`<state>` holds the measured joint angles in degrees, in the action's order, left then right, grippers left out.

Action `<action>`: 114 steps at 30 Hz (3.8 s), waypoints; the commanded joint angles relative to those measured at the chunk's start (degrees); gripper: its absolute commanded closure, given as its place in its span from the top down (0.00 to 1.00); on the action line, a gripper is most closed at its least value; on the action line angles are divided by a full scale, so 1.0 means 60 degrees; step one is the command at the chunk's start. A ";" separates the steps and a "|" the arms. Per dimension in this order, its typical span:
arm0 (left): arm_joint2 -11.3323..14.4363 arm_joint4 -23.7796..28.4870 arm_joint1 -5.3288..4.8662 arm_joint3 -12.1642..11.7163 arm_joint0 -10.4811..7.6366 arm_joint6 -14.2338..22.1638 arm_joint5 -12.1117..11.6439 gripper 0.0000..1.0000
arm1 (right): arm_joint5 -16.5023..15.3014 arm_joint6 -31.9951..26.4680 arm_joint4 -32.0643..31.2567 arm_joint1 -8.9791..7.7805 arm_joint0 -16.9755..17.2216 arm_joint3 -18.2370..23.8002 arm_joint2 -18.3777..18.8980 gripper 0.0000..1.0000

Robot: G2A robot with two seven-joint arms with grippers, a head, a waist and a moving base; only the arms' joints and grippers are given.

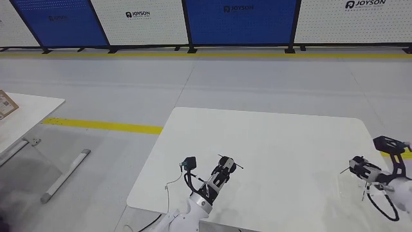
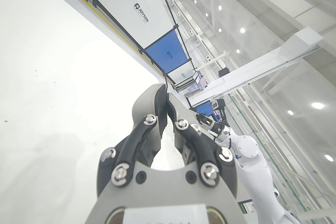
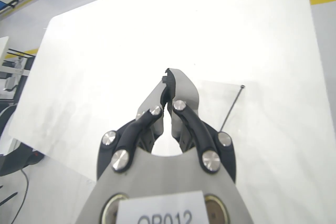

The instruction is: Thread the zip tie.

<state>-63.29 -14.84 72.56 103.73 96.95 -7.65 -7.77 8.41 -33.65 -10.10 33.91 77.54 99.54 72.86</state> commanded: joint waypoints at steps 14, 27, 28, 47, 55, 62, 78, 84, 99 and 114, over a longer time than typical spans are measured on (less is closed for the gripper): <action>0.0000 0.0000 0.0000 0.0000 0.0000 0.0000 0.0000 0.00 | -0.1036 -0.0375 0.2346 0.0670 -0.0586 0.0033 -0.1313 0.00; 0.0000 0.0000 0.0000 0.0000 0.0000 0.0000 0.0000 0.00 | -0.1036 -0.0375 0.2346 0.0670 -0.0586 0.0033 -0.1313 0.00; 0.0000 0.0000 0.0000 0.0000 0.0000 0.0000 0.0000 0.00 | -0.1129 -0.0295 0.2412 0.0692 -0.0541 0.0042 -0.1329 0.00; 0.0000 0.0000 0.0000 0.0000 0.0000 0.0000 0.0000 0.00 | -0.1731 0.3006 0.2218 0.1238 0.0379 0.0595 -0.2263 0.00; 0.0000 0.0000 0.0000 0.0000 0.0000 0.0000 0.0000 0.00 | -0.1731 0.3006 0.2218 0.1238 0.0379 0.0595 -0.2263 0.00; 0.0000 0.0000 0.0000 0.0000 0.0000 0.0000 0.0000 0.00 | -0.1354 0.2828 0.1843 0.1300 0.0264 0.0709 -0.2189 0.00; 0.0000 0.0000 0.0000 0.0000 0.0000 0.0000 0.0000 0.00 | -0.2458 0.4419 0.2147 0.1373 0.1865 0.1705 -0.0984 0.00; 0.0000 0.0000 0.0000 0.0000 0.0000 0.0000 0.0000 0.00 | -0.2458 0.4419 0.2147 0.1373 0.1865 0.1705 -0.0984 0.00; 0.0000 0.0000 0.0000 0.0000 0.0000 0.0000 0.0000 0.00 | -0.4633 0.6550 0.2440 0.1856 0.1844 0.1575 -0.1337 0.00; 0.0000 0.0000 0.0000 0.0000 0.0000 0.0000 0.0000 0.00 | -0.4648 0.7334 0.2350 0.2571 0.0711 0.0640 -0.2732 0.00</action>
<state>-63.29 -14.84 72.56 103.73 96.95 -7.65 -7.77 -19.48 10.37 4.02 49.34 81.80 103.38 56.47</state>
